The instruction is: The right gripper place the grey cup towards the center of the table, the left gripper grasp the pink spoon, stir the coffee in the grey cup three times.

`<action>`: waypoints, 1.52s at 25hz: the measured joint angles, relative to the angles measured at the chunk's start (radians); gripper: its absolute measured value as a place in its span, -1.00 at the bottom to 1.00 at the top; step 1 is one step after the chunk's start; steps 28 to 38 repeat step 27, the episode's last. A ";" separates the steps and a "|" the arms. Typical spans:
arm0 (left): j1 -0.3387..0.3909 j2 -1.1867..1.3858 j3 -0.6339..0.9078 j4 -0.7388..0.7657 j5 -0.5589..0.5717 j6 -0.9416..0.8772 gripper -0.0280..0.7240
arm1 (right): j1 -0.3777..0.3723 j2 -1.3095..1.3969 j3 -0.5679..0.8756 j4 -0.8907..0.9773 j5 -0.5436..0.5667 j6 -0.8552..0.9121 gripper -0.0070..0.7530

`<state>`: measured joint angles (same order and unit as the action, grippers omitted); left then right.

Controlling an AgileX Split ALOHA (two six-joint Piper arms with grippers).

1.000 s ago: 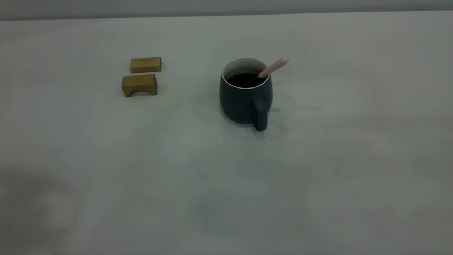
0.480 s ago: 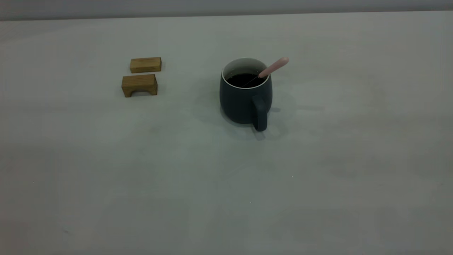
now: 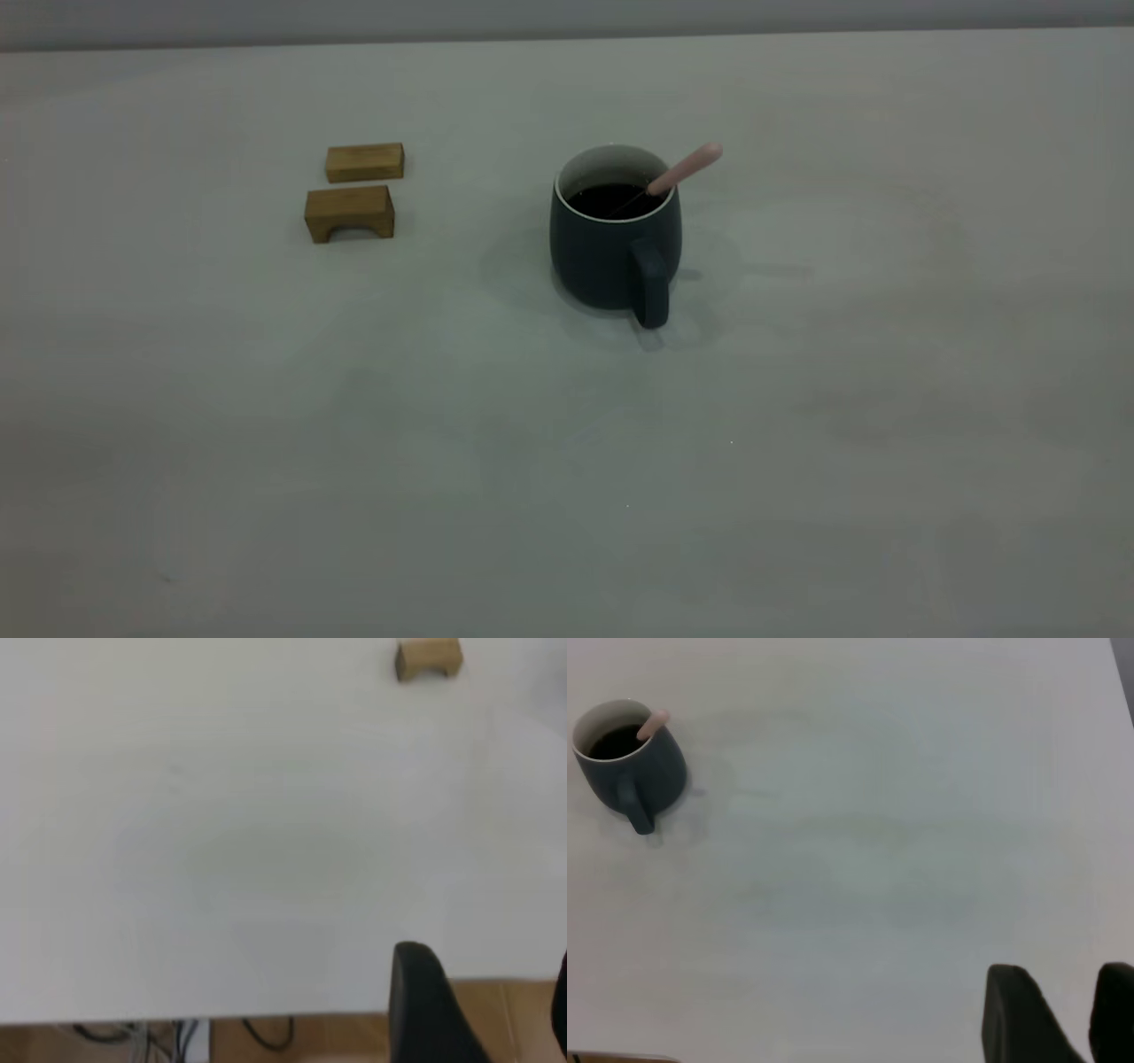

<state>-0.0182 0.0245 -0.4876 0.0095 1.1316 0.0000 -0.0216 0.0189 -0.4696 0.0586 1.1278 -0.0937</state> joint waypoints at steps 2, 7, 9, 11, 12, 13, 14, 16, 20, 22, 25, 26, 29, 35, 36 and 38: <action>0.000 -0.029 0.001 0.008 0.000 0.000 0.19 | 0.000 0.000 0.000 0.000 0.000 0.000 -0.35; 0.000 -0.043 0.001 0.019 0.000 0.000 0.19 | 0.000 0.000 0.000 0.000 0.000 0.000 -0.35; 0.000 -0.043 0.001 0.019 0.000 0.000 0.19 | 0.000 0.000 0.000 0.000 0.000 0.000 -0.35; 0.000 -0.043 0.001 0.020 0.000 0.000 0.19 | 0.000 0.000 0.000 0.000 0.000 0.000 -0.35; 0.000 -0.043 0.001 0.020 0.000 0.000 0.19 | 0.000 0.000 0.000 0.000 0.000 0.000 -0.35; 0.000 -0.043 0.001 0.020 0.000 0.000 0.19 | 0.000 0.000 0.000 0.000 0.000 0.000 -0.35; 0.000 -0.043 0.001 0.020 0.000 0.000 0.19 | 0.000 0.000 0.000 0.000 0.000 0.000 -0.35; 0.000 -0.043 0.001 0.020 0.000 0.000 0.19 | 0.000 0.000 0.000 0.000 0.000 0.001 -0.35; 0.000 -0.043 0.001 0.020 0.000 0.000 0.19 | 0.000 0.000 0.000 0.000 0.000 0.001 -0.35; 0.000 -0.043 0.001 0.020 0.000 0.000 0.19 | 0.000 0.000 0.000 0.000 0.000 0.002 -0.35; 0.000 -0.043 0.001 0.020 0.000 0.000 0.19 | 0.000 0.000 0.000 0.000 0.000 0.002 -0.35; 0.000 -0.043 0.001 0.020 0.000 0.000 0.19 | 0.000 0.000 0.000 0.000 0.000 0.002 -0.35; 0.000 -0.043 0.001 0.020 0.000 0.000 0.19 | 0.000 0.000 0.000 0.000 0.000 0.002 -0.35; 0.000 -0.043 0.001 0.020 0.000 0.000 0.19 | 0.000 0.000 0.000 0.000 0.000 0.002 -0.35; 0.000 -0.043 0.001 0.020 0.000 0.000 0.19 | 0.000 0.000 0.000 0.000 0.000 0.002 -0.35; 0.000 -0.043 0.001 0.020 0.000 0.000 0.19 | 0.000 0.000 0.000 0.000 0.000 0.002 -0.35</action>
